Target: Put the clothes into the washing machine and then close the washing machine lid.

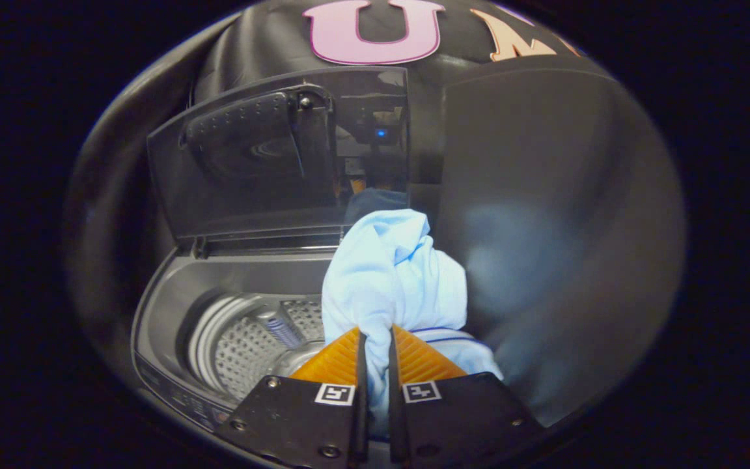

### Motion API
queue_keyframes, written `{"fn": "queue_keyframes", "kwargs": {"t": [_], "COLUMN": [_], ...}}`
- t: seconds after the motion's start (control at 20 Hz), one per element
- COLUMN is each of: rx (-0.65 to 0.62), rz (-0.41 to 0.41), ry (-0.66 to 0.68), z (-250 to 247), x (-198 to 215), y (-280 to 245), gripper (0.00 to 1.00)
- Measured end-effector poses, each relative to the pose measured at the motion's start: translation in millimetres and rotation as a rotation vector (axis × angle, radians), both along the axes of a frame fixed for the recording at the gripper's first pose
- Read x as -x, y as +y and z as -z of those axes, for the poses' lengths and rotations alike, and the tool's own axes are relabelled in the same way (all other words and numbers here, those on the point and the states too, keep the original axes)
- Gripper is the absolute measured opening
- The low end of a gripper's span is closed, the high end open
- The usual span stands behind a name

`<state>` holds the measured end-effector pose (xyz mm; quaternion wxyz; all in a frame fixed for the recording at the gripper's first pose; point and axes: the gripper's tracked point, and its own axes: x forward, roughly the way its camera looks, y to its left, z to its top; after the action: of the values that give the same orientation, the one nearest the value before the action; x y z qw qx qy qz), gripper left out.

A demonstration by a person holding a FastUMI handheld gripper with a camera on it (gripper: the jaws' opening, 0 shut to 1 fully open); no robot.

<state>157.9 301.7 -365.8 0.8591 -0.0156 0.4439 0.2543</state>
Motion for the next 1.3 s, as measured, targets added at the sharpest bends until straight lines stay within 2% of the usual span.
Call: {"fn": "queue_keyframes", "kwargs": {"t": [0.1,0.35,0.45,0.75,1.0,1.3], "rx": [-0.028,-0.07,-0.09,-0.219,-0.292,-0.343], "rz": [-0.048,-0.259,-0.296,-0.216,-0.154,-0.099], "ry": [0.003,-0.02,-0.043,-0.066,-0.109,-0.343], "z": [-2.3,-14.0,-22.7,-67.3,-103.4,-181.8], "x": [11.3,49.7,51.1,28.9,-0.2,-70.5], "y": [19.5,84.3,103.1,117.1,114.5,129.7], "gripper": [0.11,0.12,0.26,0.68,0.65,0.64]}}
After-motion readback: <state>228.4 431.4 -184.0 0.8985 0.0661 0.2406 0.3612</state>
